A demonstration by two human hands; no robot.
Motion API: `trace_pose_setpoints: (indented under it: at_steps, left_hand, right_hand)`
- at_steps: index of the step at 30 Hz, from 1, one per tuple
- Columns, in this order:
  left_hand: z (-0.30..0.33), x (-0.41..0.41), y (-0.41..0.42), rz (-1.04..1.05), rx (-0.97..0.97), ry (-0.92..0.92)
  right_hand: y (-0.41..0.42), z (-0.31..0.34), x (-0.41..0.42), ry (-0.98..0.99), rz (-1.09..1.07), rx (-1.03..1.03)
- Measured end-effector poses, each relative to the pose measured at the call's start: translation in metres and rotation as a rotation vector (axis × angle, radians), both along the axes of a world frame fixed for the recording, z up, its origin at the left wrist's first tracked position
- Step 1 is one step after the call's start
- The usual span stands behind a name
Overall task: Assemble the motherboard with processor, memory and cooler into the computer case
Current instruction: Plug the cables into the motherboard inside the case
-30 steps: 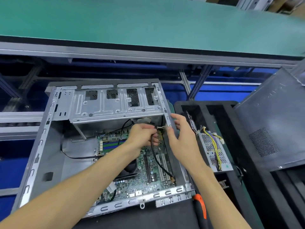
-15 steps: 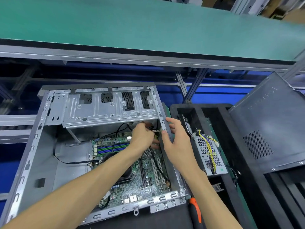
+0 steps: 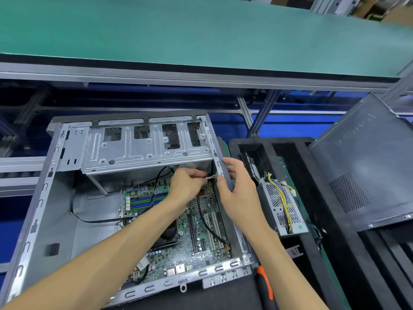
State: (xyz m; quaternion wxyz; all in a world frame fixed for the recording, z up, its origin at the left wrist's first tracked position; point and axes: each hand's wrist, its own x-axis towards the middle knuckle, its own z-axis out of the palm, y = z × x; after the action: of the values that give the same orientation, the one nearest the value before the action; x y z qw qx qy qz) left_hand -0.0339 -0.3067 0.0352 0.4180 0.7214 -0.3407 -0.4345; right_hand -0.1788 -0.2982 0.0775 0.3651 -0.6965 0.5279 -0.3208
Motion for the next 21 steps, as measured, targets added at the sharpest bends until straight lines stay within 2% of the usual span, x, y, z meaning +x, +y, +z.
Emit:
trace_pose_setpoints:
  at_steps: [5, 9, 11, 17, 21]
  left_hand:
    - [0.004, -0.0012, 0.0008, 0.013, 0.045, 0.139]
    - [0.0067, 0.0024, 0.0029, 0.098, 0.071, 0.439]
    - [0.0083, 0.0043, 0.002, 0.156, 0.074, 0.526]
    - [0.0074, 0.0006, -0.0004, 0.186, 0.058, 0.542]
    - [-0.0001, 0.0012, 0.001, 0.114, 0.077, 0.442]
  right_hand:
    - [-0.0006, -0.0002, 0.0, 0.016, 0.006, -0.013]
    - [-0.0011, -0.0007, -0.0009, 0.011, 0.006, -0.007]
    - [-0.0011, -0.001, -0.0012, 0.007, 0.008, -0.002]
    - [-0.001, -0.0022, -0.0012, -0.014, -0.004, -0.001]
    - [-0.0015, -0.003, -0.0006, -0.012, -0.007, -0.008]
